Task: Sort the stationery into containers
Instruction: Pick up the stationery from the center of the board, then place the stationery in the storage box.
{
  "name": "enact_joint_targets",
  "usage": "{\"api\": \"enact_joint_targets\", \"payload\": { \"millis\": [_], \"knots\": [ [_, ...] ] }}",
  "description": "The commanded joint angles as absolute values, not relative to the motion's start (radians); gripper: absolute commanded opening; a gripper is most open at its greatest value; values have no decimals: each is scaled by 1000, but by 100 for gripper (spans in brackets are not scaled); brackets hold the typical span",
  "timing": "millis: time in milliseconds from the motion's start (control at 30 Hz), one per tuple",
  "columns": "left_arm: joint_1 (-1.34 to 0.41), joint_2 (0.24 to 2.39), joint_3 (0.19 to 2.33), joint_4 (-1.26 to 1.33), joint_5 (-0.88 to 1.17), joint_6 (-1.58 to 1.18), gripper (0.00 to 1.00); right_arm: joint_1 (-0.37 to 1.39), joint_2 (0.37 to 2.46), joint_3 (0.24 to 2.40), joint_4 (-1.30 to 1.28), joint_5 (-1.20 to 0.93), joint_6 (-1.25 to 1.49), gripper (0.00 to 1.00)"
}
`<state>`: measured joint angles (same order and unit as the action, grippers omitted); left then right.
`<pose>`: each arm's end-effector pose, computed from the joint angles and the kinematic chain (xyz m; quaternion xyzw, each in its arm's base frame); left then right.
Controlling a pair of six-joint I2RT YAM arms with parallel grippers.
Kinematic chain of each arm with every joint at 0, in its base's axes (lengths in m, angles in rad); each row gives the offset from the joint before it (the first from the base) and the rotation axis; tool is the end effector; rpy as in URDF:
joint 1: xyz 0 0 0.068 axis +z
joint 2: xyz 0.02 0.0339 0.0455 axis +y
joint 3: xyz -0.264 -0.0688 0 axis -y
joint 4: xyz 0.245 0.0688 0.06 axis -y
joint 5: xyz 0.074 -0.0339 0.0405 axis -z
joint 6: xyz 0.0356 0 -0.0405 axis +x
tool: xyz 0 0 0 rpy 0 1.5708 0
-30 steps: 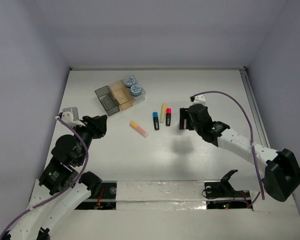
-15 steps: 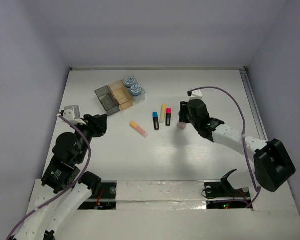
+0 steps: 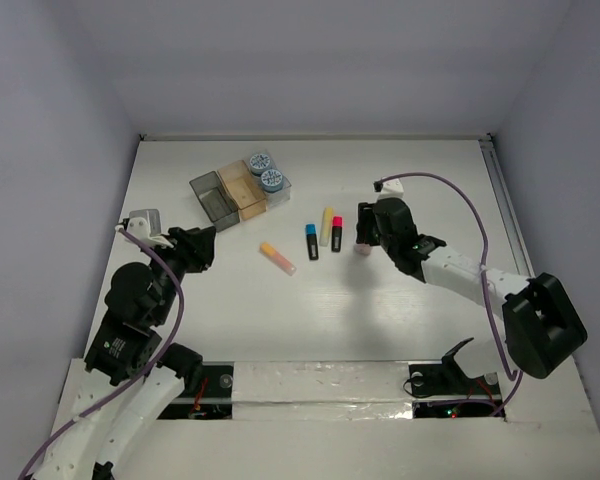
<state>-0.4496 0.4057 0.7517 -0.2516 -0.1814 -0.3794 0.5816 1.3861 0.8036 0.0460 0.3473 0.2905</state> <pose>0.0893 -0.0360 0.3675 -0.0434 0.6721 -0.2409 0.6988 0.2586 0.1555 0.2334 -0.0397 0.8595 0.0695 0.5048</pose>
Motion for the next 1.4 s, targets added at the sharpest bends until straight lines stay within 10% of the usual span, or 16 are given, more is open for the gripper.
{"api": "enact_joint_targets", "payload": {
  "millis": [0,167,300,500,1367],
  "knots": [
    [-442,420,742,-199,-146,-365,35,577,1399,825,87,368,293,56],
    [-433,416,742,-204,-153,-362,35,577,1420,856,62,365,281,59],
    [-433,402,739,-196,-159,-361,35,577,1433,859,51,379,294,30],
    [-433,414,741,-190,-146,-357,35,577,1339,955,25,356,238,13],
    [-354,431,744,-189,-147,-348,35,767,2141,1871,235,-67,222,6]
  ]
}}
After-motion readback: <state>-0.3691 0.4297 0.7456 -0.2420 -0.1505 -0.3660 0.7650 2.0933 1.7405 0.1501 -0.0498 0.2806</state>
